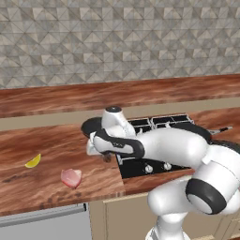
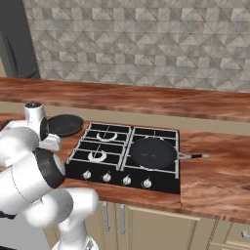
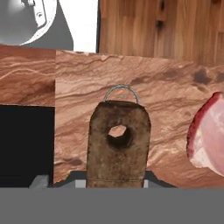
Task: Place both pans onto different burners. Then place the lemon wedge and the steak on different pans.
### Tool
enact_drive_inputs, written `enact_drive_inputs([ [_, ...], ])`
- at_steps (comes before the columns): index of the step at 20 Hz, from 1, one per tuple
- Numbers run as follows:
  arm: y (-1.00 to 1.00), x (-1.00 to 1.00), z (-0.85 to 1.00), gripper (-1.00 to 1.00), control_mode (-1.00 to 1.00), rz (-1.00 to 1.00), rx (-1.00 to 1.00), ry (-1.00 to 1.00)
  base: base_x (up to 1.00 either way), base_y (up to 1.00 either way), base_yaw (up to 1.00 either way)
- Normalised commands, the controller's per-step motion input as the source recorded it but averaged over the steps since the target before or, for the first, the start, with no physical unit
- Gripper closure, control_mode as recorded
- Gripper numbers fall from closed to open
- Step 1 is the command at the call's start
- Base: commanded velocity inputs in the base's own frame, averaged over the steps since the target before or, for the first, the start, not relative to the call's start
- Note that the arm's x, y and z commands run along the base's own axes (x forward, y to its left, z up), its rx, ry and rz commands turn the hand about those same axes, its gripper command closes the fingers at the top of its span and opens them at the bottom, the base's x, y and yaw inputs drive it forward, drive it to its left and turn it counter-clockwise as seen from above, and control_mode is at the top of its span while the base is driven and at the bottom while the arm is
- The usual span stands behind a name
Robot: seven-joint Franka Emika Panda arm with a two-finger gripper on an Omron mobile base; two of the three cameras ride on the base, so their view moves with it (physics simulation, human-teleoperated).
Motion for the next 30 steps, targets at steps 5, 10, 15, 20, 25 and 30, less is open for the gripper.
enact_drive_inputs([
  [5, -0.51, -0.32, 0.13, 1.0, -1.0, -0.07, 0.04, 0.0, 0.0, 0.0, 0.0],
  [10, -0.43, -0.25, 0.08, 1.0, -1.0, -0.08, 0.03, 0.0, 0.0, 0.0, 0.0],
  [15, -0.3, -0.24, 0.15, 1.0, -1.0, -0.08, 0.0, 0.0, 0.0, 0.0, 0.0],
  [20, -0.14, -0.13, 0.19, 1.0, -1.0, -0.13, 0.0, 0.04, 0.0, 0.0, 0.0],
  [25, -0.1, 0.0, 0.15, 1.0, -1.0, -0.18, 0.0, 0.06, 0.0, 0.0, 0.0],
  [30, -0.02, 0.0, 0.06, 1.0, -1.0, -0.18, 0.0, 0.06, 0.0, 0.0, 0.0],
])
